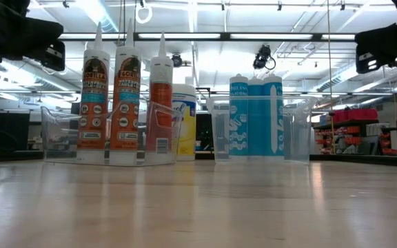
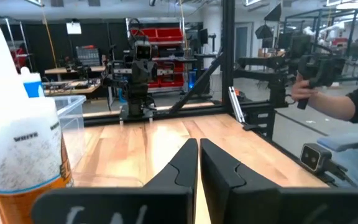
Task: Pick & place silicon tubes, Sealant and Lysol wipes
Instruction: Return to Home Position
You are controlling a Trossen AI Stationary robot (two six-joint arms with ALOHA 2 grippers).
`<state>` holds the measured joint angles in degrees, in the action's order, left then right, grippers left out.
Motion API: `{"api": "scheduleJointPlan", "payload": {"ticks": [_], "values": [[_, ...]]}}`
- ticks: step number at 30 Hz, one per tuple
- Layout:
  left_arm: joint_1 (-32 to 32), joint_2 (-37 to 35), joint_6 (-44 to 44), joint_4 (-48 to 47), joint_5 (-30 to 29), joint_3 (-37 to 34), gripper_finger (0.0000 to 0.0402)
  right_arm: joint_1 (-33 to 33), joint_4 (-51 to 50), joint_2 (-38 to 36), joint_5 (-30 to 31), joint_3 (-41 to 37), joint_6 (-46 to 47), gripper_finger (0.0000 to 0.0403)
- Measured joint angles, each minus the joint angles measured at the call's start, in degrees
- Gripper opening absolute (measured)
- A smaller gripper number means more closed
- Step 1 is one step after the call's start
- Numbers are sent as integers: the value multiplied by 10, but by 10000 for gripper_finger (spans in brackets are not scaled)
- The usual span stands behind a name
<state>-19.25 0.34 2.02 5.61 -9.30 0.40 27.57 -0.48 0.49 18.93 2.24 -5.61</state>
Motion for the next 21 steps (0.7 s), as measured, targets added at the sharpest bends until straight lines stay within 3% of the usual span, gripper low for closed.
{"api": "scheduleJointPlan", "payload": {"ticks": [21], "values": [[0, 0, -29, -7, 0, 0, 18, 0, 2, 0, 10, 0, 6, 31]]}}
